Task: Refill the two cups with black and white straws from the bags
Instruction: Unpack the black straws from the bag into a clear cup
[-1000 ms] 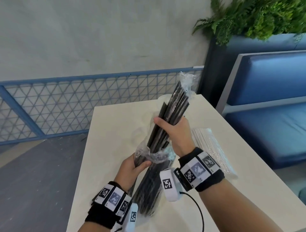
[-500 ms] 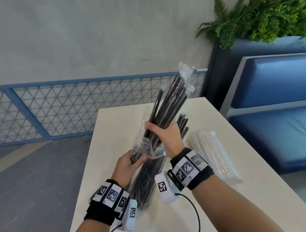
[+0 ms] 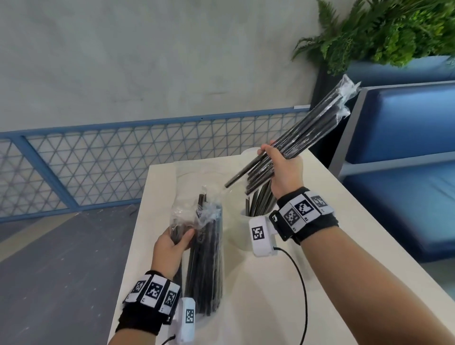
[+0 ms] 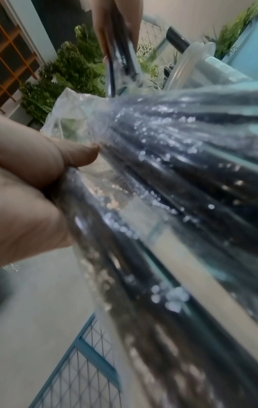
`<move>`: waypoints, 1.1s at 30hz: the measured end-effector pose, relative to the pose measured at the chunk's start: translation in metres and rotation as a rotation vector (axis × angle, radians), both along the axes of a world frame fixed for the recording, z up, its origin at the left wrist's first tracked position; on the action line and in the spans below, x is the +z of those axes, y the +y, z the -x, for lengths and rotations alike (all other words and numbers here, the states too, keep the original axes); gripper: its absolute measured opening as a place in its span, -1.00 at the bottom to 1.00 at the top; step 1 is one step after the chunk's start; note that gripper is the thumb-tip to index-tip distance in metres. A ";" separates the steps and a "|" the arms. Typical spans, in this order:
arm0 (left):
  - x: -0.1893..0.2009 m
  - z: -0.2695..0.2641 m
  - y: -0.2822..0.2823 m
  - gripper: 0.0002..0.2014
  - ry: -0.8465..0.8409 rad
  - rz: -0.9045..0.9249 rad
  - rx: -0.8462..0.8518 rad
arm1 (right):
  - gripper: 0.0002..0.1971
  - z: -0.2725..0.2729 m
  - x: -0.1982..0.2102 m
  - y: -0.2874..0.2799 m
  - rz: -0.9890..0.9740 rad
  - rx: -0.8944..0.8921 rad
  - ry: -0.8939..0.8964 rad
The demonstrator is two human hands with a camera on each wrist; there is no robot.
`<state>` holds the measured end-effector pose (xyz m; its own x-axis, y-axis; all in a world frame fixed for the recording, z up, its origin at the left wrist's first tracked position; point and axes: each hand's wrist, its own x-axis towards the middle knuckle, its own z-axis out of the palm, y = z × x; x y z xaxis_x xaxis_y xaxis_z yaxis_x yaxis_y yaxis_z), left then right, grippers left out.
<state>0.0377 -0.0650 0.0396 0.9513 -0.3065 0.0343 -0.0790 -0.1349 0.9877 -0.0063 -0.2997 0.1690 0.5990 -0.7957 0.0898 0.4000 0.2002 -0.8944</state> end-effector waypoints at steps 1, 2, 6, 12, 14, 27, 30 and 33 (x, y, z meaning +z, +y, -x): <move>0.002 0.001 -0.002 -0.88 0.002 0.019 0.012 | -0.84 -0.001 -0.003 -0.002 0.042 -0.040 0.033; 0.001 0.001 -0.003 -0.88 0.011 0.028 0.020 | -0.87 -0.002 -0.007 -0.002 0.102 -0.070 0.086; -0.001 -0.001 -0.011 -0.88 0.012 0.018 0.017 | -0.81 -0.005 -0.038 0.006 0.305 -0.063 0.305; 0.003 0.009 -0.019 -0.83 -0.024 0.071 -0.015 | -0.58 -0.005 -0.063 0.011 0.311 -0.023 0.399; 0.004 0.011 -0.020 -0.83 -0.007 0.106 -0.022 | -0.55 -0.003 -0.064 0.011 0.337 -0.046 0.348; 0.002 0.015 -0.026 -0.79 -0.040 0.140 -0.013 | -0.60 0.030 -0.053 0.050 1.121 -0.255 0.179; -0.002 0.014 -0.025 -0.79 0.002 0.221 -0.023 | -0.44 0.034 -0.063 0.065 1.102 -0.039 0.385; 0.003 0.017 -0.026 -0.70 0.034 0.284 -0.128 | -0.23 0.033 -0.066 0.070 0.790 0.340 0.543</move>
